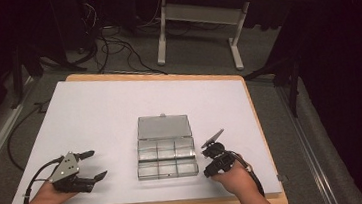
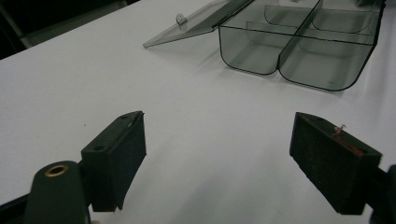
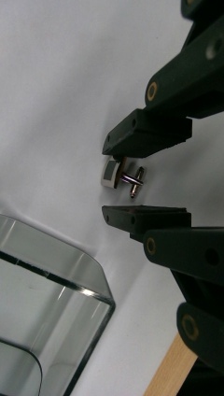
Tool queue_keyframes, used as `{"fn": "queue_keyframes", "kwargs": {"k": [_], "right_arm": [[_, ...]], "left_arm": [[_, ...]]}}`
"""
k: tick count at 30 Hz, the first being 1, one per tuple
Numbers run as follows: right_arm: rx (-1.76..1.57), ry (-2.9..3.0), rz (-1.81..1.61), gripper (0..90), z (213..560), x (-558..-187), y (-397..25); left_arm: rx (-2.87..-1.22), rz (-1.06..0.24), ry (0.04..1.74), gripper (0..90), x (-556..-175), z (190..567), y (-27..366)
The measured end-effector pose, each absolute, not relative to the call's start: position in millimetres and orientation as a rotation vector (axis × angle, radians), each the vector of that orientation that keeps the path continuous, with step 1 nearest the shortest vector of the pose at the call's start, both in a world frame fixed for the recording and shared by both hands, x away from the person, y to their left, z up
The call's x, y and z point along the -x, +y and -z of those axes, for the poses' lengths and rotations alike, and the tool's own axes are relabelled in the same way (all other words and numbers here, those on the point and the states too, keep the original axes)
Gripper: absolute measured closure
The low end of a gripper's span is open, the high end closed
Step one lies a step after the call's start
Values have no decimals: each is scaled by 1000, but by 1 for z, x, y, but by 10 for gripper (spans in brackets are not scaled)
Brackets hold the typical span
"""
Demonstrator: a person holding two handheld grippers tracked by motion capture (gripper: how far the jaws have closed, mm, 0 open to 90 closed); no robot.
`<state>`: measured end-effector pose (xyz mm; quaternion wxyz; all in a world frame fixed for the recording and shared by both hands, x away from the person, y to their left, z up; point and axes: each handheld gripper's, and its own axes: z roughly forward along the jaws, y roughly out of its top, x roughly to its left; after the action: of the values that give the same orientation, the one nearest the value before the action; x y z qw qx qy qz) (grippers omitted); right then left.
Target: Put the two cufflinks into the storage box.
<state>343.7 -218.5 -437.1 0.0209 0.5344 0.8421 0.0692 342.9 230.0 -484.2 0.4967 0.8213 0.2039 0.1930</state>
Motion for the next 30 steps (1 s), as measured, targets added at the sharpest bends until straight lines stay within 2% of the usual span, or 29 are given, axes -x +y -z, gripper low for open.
{"fn": "queue_keyframes", "kwargs": {"k": [9,30], "right_arm": [[-1560,2655,-165,745,436,-351,-214],[-1636,2614,-184,680,436,-352,-217]], "left_arm": [[-1992,-486,489,191,-341,484,229],[-1983,-497,497,192,-341,484,230]]}}
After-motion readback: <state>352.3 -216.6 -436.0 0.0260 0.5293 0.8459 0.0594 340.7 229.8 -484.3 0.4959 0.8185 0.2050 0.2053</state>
